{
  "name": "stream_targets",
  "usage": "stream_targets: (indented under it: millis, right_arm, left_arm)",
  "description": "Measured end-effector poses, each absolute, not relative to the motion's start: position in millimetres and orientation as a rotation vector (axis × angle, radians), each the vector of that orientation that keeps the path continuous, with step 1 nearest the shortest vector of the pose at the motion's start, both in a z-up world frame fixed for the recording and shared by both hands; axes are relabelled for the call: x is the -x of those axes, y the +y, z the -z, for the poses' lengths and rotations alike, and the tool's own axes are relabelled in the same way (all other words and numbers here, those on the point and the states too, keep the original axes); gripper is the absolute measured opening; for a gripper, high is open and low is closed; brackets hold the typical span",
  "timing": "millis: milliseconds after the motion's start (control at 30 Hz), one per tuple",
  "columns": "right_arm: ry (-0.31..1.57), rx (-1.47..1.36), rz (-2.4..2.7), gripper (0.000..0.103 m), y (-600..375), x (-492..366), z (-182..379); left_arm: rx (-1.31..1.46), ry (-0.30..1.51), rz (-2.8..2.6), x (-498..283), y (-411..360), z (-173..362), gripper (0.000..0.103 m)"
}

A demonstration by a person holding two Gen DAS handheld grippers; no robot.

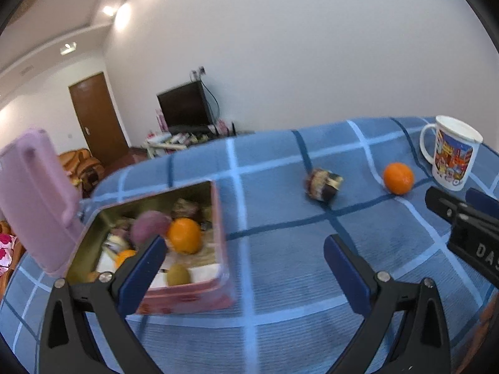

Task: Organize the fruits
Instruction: 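Move both open tools back toward the orange and sugarcane piece by the mug, then grasp the orange with the right tool while the left tool grasps the sugarcane piece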

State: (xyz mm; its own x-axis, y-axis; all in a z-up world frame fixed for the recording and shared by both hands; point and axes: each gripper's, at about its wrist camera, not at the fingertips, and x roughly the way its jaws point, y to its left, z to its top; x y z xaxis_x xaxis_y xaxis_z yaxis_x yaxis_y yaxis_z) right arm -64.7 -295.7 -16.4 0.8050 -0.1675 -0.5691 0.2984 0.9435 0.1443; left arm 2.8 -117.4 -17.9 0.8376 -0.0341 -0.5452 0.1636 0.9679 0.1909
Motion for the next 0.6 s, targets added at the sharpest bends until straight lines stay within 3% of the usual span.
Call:
stream_targets:
  millis: [267, 600]
  right_arm:
    - [0.677, -0.306, 0.246, 0.076, -328.6, 62.0, 29.0]
    - [0.721, -0.107, 0.180, 0.076, -327.9, 10.9, 26.2]
  left_arm:
    - [-0.246, 0.652, 0.133, -17.5, -150.1, 29.9, 0.103]
    - [-0.197, 0.716, 0.111, -48.7, -163.0, 33.3, 0.103]
